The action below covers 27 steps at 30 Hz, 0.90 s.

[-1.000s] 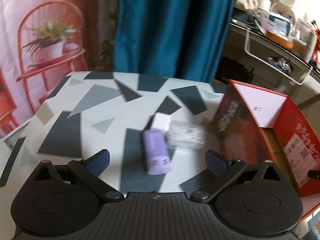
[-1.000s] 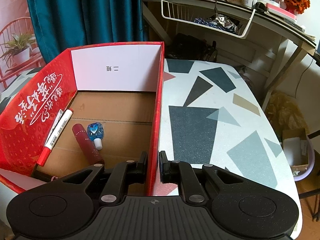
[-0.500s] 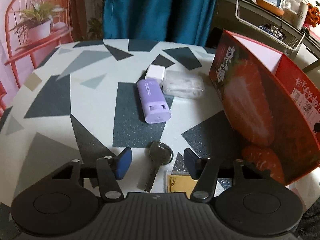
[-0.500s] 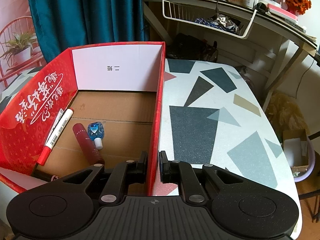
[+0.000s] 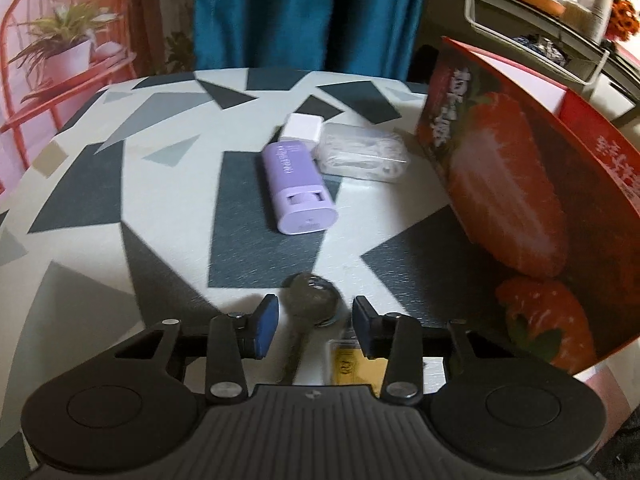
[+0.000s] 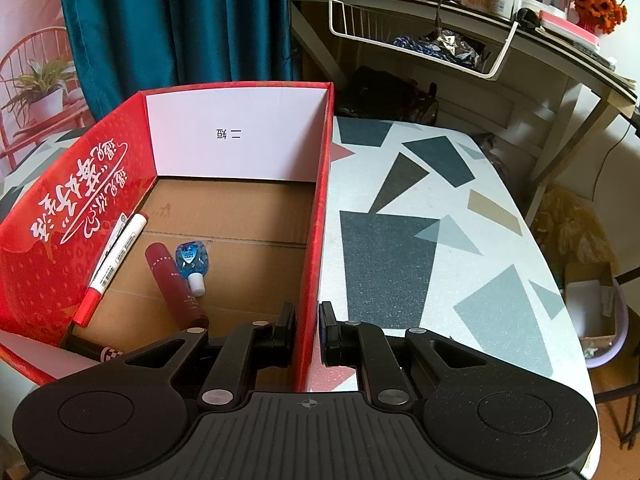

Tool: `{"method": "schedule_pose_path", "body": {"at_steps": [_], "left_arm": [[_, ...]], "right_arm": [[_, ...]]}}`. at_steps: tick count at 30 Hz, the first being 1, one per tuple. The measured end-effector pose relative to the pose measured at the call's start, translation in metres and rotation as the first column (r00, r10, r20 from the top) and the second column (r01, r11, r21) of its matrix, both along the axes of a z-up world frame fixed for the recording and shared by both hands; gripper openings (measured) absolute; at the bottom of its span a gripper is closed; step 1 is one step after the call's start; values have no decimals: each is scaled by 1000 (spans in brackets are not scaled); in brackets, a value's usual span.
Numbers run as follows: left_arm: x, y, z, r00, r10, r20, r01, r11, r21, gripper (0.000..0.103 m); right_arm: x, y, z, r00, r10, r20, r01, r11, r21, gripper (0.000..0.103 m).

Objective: Organize rigid objects
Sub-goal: 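Close the left tool's fingers on the black key and lift it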

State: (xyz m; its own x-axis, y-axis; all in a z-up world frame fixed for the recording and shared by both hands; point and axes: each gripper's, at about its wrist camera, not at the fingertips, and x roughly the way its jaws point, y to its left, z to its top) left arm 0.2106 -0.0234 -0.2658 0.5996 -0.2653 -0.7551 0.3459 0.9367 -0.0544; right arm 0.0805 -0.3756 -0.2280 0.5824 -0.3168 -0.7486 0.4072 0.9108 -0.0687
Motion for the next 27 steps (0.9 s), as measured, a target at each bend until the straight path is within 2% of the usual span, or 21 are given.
{"method": "schedule_pose_path", "body": {"at_steps": [19, 27], "left_arm": [[4, 0, -5, 999, 27, 23, -27, 1000, 3, 41], [-3, -6, -7, 997, 21, 71, -25, 998, 53, 40]], "right_arm": [[0, 1, -1, 1000, 0, -5, 0, 1000, -8, 12], [1, 3, -1, 1000, 2, -7, -2, 1000, -16, 12]]}}
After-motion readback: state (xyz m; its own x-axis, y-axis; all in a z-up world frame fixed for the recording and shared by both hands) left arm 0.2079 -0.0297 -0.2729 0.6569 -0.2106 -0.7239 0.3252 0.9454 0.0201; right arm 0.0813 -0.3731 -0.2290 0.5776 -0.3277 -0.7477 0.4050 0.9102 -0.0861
